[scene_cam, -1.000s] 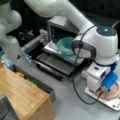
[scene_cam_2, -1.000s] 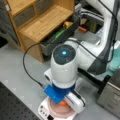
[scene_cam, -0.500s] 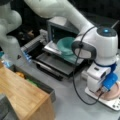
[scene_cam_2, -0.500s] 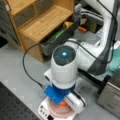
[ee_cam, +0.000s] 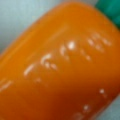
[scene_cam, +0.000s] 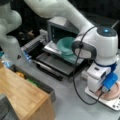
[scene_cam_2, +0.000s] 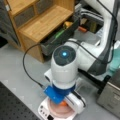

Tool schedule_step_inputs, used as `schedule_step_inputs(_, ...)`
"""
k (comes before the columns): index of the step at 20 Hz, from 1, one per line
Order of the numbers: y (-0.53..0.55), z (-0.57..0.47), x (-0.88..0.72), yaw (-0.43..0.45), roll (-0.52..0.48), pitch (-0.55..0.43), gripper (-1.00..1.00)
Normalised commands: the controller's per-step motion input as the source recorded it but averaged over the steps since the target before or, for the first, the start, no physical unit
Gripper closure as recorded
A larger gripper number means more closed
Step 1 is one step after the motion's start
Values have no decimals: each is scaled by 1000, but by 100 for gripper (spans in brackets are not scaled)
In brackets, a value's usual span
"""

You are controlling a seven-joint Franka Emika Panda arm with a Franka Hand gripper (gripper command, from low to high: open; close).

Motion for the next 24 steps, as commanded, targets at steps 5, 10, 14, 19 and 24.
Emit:
schedule_step_inputs(5,99,77,227,75,-266,86,100)
schedule_step_inputs(10,69,90,160,75,-257,90,100)
schedule_step_inputs(14,16,105,87,48,-221,64,100)
schedule_step_inputs(19,-27,189,-5,-136,-215,98,100)
schedule_step_inputs(24,-46,155,4,-124,-200,93,100)
